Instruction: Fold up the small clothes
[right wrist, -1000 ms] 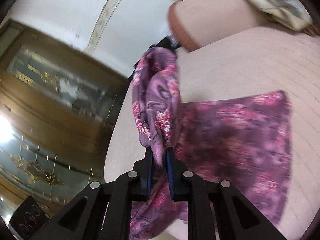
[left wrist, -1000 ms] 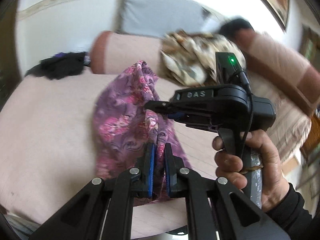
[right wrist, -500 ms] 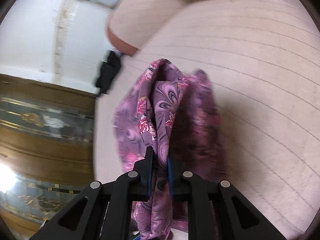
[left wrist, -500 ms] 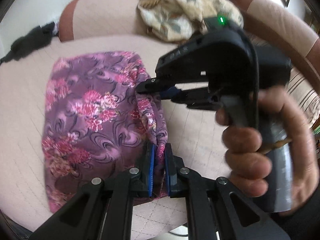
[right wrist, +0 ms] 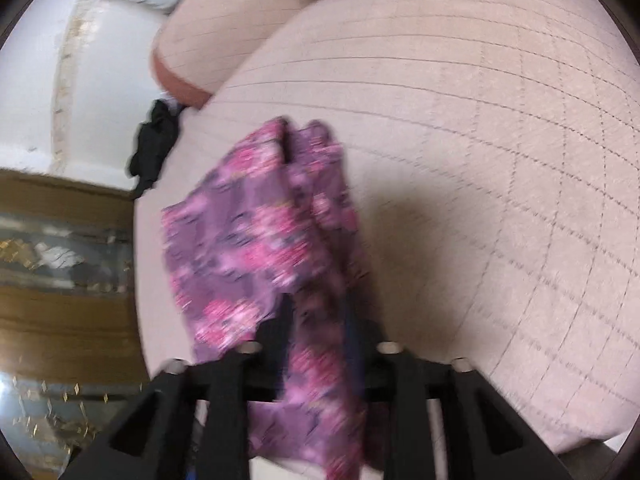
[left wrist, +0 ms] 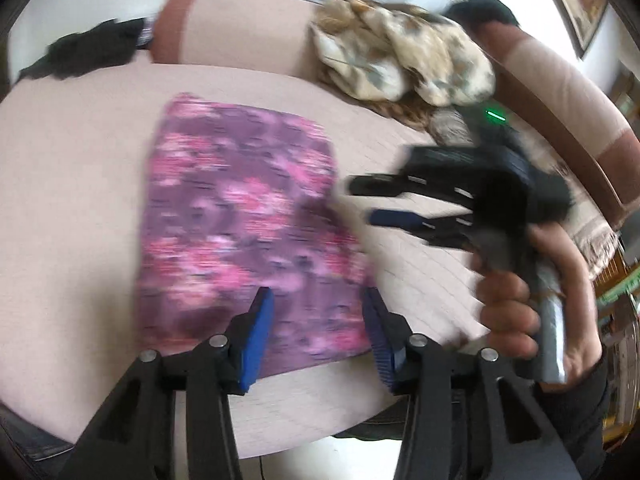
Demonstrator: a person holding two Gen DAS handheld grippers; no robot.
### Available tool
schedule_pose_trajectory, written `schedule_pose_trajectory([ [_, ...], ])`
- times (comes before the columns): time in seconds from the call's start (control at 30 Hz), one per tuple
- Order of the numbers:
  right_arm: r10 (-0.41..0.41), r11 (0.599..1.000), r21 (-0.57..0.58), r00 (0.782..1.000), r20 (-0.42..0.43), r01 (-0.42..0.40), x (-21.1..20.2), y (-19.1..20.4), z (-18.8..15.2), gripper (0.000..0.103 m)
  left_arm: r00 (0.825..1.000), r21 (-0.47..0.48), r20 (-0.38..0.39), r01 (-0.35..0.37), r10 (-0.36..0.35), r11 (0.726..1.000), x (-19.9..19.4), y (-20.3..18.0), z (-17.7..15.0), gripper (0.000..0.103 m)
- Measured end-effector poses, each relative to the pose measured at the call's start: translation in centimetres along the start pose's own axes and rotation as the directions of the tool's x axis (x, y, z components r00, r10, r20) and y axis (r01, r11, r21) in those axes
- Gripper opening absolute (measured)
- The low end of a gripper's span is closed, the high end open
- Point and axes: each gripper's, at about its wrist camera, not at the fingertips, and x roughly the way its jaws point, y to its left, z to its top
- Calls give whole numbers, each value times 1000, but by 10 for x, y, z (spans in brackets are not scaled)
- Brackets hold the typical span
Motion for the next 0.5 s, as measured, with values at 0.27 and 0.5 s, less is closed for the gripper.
schedule_pose_trajectory([
  [0.27,-186,979,-96,981,-64,179,23,-4,-59,24,990,-152,-63,-131,123,980,23,95,-17,55],
  [0.5,-322,941,-127,945,-53,314,30,-8,-62,9,994,-188,-90,-74,57,979,34,112,-31,58],
])
